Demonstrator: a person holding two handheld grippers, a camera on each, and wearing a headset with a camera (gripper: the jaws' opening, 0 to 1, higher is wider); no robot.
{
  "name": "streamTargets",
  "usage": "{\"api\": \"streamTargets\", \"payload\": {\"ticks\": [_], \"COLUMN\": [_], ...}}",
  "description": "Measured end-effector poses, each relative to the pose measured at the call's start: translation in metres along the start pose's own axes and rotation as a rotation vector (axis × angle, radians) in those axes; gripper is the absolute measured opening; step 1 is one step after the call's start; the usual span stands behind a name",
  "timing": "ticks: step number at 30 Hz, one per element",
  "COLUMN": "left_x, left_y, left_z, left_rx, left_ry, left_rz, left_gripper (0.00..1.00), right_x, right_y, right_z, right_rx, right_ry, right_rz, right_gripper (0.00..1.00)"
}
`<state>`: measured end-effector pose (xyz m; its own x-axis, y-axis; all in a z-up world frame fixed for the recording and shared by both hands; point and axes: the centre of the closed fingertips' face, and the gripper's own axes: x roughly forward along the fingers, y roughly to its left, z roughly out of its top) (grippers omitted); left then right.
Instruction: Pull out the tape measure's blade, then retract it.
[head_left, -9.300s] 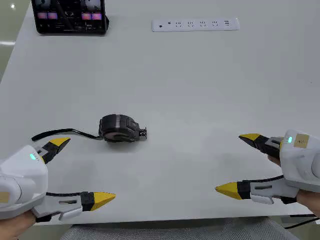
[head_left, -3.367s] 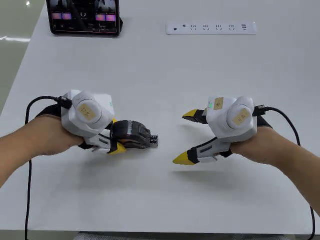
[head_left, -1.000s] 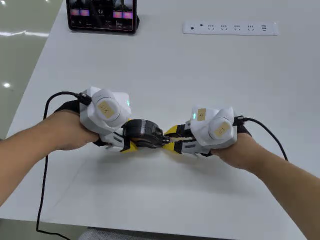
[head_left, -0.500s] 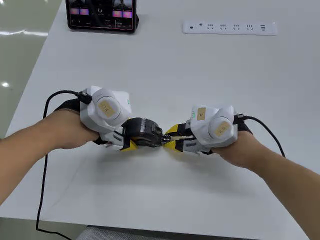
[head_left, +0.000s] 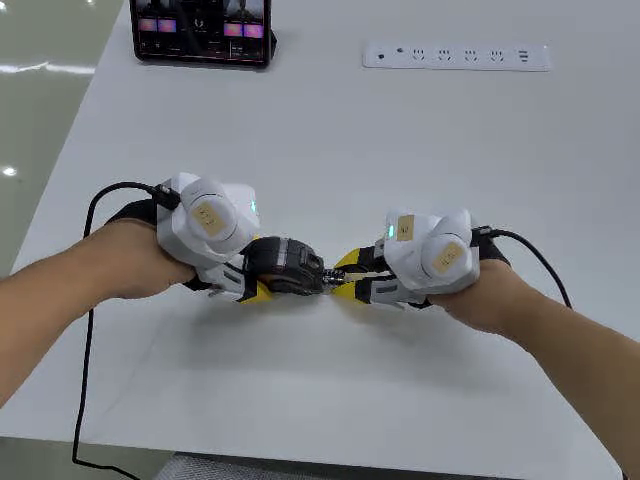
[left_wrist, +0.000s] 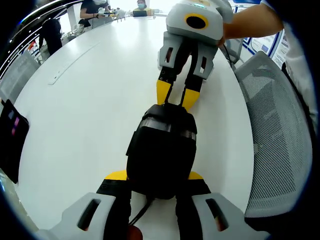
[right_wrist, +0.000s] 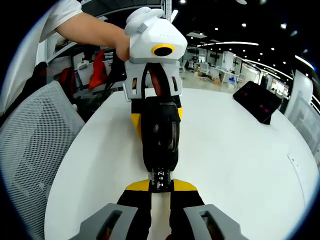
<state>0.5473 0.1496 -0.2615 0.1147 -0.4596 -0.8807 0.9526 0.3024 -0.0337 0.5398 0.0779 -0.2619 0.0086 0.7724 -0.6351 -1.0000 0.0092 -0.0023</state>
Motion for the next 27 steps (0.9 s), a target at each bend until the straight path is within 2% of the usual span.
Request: {"api": "streamTargets", "payload": {"ticks": [27], "left_x": [0.0], "left_y": [-0.001], "left_z": [-0.001], "left_rx": [-0.008], "left_ry": [-0.001], "left_rz": [0.001], "left_gripper": [0.29], "right_x": [-0.028], "right_y": [-0.001], "right_z": [-0.021], "right_rx": [-0.011], "right_ry": [0.044], "right_rz": [-0.007], "right_gripper": [0.09]}}
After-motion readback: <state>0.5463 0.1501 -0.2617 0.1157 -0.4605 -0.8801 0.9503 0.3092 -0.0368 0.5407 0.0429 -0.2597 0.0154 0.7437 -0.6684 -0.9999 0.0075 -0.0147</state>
